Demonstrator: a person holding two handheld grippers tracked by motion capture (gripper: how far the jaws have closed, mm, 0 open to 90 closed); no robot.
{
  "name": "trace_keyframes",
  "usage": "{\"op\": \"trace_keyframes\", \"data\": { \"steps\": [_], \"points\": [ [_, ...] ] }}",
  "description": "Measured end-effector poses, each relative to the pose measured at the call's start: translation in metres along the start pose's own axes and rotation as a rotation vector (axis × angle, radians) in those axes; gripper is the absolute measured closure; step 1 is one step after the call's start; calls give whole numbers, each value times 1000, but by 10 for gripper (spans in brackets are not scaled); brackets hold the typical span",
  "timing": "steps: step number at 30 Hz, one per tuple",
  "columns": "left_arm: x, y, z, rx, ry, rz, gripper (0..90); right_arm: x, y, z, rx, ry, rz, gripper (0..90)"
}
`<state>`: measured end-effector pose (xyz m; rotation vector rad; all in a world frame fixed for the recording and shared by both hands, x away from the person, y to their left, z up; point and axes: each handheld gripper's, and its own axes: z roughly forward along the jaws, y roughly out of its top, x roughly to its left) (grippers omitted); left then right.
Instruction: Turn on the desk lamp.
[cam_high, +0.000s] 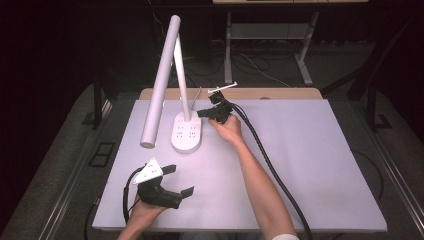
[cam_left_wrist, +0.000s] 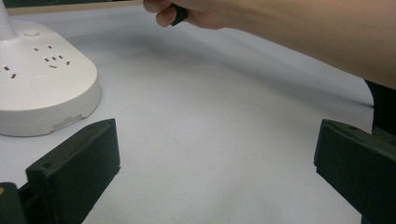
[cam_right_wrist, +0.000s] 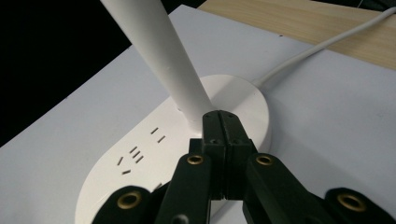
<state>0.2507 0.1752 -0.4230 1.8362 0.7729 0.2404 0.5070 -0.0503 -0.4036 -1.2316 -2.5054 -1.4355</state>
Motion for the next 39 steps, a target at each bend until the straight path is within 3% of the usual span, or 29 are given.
{"op": "trace_keyframes", "data": {
  "steps": [5, 18, 20, 31, 32, 34, 39],
  "points": [
    [0, 0, 0, 2, 2, 0, 0, 7, 5, -16, 22, 3, -61, 897],
    [0, 0, 2, 6, 4, 1, 0, 22, 4, -66, 42, -17, -162, 846],
    [0, 0, 2, 6, 5, 0, 0, 23, 2, -74, 43, -21, -167, 764],
    [0, -1, 3, 11, 13, 6, 0, 28, -18, -116, 7, -86, -184, 106],
    [0, -1, 3, 7, 13, 1, 0, 28, -21, -120, 3, -79, -179, 101],
    [0, -1, 3, 9, 11, -2, 0, 29, -26, -126, 7, -84, -176, 4],
    [-1, -1, 4, 9, 10, -2, 0, 34, -41, -145, -37, -60, -157, 2]
  ]
}}
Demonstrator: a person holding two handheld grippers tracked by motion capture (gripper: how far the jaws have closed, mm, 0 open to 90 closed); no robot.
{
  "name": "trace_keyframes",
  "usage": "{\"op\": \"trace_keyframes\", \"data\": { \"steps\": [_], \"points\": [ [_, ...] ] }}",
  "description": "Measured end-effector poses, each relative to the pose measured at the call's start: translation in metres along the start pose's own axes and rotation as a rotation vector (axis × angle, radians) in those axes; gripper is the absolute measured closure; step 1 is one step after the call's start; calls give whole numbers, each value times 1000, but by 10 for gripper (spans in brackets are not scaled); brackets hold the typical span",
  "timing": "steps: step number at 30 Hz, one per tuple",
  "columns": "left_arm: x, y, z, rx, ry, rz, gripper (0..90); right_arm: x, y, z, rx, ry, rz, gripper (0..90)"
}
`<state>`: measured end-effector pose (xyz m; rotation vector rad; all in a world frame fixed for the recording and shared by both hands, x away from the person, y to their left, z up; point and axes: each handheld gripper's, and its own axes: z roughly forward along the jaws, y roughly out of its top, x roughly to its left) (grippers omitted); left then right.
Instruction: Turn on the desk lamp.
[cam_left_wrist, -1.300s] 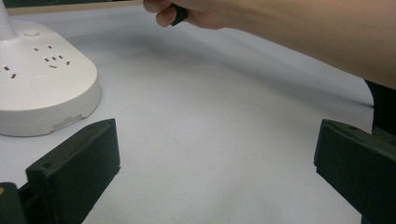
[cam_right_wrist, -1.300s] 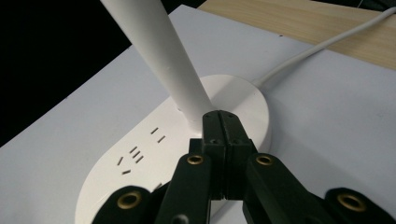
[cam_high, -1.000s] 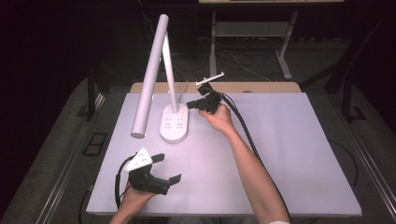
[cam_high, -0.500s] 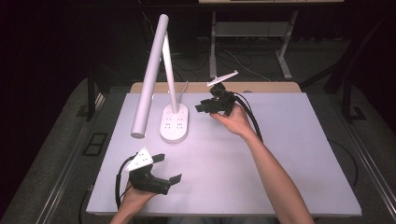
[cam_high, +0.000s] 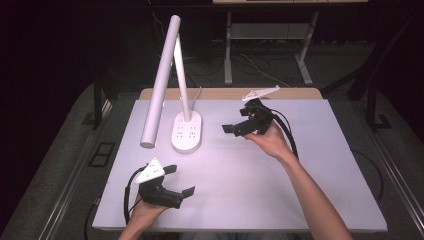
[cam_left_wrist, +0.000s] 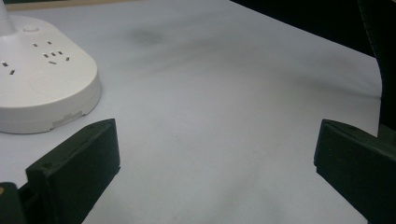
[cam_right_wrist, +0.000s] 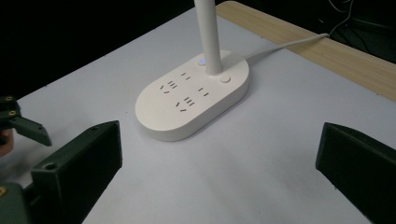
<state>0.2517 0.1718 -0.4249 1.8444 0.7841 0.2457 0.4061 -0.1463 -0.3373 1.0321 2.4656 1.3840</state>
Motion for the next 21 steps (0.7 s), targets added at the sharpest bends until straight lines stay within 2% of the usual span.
{"op": "trace_keyframes", "data": {
  "steps": [9, 15, 21],
  "points": [
    [-1, 0, -1, -1, -5, 4, 0, 9, -32, -30, 6, -9, 5, 2],
    [-1, 0, 1, 1, -5, 7, 0, 14, -53, -51, -4, -24, 4, 2],
    [-1, 0, 1, 3, -2, 11, 0, 15, -74, -69, -22, -30, 24, 2]
  ]
}}
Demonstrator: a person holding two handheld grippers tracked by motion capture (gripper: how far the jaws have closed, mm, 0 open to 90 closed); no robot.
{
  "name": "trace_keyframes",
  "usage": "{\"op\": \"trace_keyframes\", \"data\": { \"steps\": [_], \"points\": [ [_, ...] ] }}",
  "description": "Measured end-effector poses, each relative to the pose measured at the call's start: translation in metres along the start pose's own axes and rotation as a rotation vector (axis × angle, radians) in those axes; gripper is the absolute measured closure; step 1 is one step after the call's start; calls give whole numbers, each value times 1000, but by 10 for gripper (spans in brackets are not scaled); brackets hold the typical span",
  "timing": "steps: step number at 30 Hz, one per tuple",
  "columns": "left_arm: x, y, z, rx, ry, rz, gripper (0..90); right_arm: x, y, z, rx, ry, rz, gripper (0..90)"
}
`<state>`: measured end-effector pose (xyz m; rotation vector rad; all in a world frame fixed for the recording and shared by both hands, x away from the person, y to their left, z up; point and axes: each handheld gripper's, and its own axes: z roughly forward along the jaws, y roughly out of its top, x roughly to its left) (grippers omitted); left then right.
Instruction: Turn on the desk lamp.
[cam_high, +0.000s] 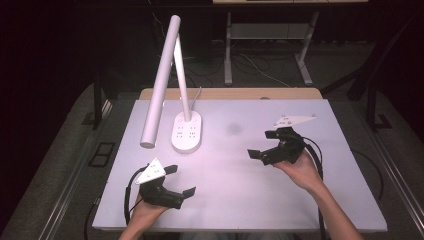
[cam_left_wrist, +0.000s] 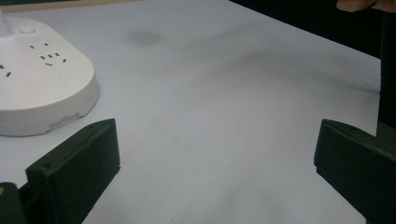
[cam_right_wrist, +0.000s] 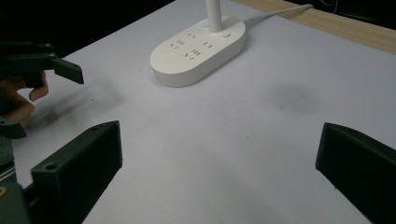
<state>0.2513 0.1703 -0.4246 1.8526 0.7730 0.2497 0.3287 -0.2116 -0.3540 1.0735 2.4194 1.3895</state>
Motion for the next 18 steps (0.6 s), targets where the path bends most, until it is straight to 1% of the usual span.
{"op": "trace_keyframes", "data": {
  "steps": [3, 4, 7, 13, 18],
  "points": [
    [0, 0, 0, 8, 0, 8, 0, -1, -13, -9, -1, -7, 17, 3],
    [-1, 0, 0, 11, -1, 4, 0, -1, -17, -12, -3, -11, 22, 3],
    [-2, 0, 1, 11, -3, 10, 0, -1, -31, -22, -17, -20, 42, 3],
    [-1, 0, 0, 11, 4, 13, 0, -2, -59, -37, -24, -45, 87, 3],
    [0, 0, 0, 13, 6, 12, 0, -1, -82, -47, -38, -66, 113, 3]
  ]
}}
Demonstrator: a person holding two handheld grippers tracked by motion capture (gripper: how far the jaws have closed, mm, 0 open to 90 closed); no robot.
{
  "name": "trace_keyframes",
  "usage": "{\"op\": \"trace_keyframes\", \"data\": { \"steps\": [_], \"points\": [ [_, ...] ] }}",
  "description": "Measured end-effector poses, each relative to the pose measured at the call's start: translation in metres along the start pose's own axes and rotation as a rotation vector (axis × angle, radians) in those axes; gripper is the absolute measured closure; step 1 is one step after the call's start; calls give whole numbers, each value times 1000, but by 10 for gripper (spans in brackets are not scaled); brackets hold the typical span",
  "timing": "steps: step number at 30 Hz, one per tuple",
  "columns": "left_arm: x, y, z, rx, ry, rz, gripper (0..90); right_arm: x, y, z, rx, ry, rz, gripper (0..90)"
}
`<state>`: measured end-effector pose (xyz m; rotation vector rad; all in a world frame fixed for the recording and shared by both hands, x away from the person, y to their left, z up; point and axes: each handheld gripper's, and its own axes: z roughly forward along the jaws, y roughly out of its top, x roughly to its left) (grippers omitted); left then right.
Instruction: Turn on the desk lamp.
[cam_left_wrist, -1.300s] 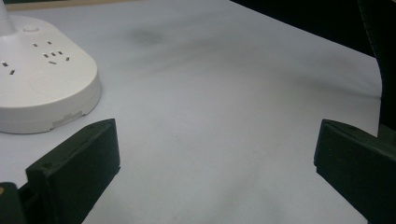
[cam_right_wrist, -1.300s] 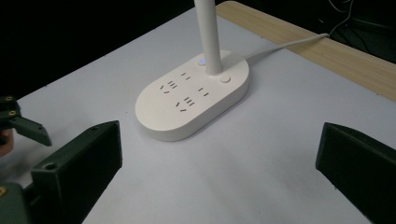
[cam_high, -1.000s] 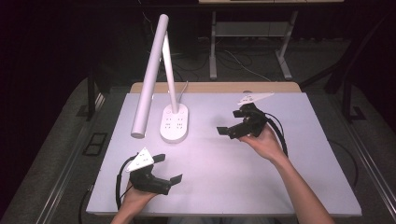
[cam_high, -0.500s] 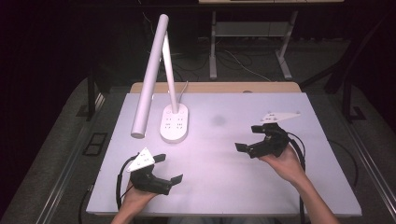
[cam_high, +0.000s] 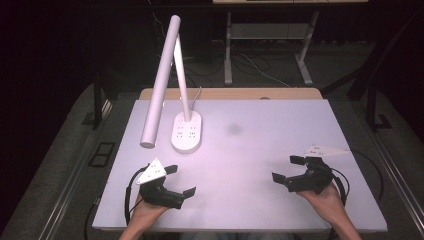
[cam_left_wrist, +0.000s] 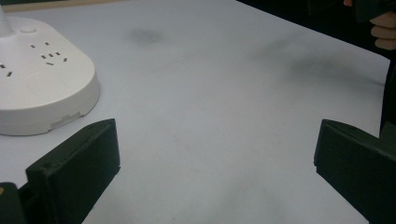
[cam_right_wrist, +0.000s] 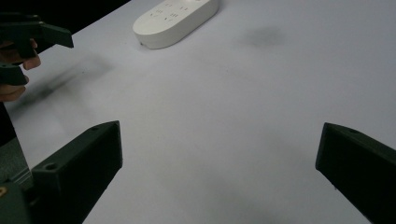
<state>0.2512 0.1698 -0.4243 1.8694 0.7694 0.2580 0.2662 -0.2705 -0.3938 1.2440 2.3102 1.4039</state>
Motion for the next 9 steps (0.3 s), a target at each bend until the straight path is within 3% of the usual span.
{"op": "trace_keyframes", "data": {
  "steps": [9],
  "points": [
    [1, 0, 1, 2, 5, -7, 0, -3, -30, -14, -4, -32, 38, 3]
  ]
}}
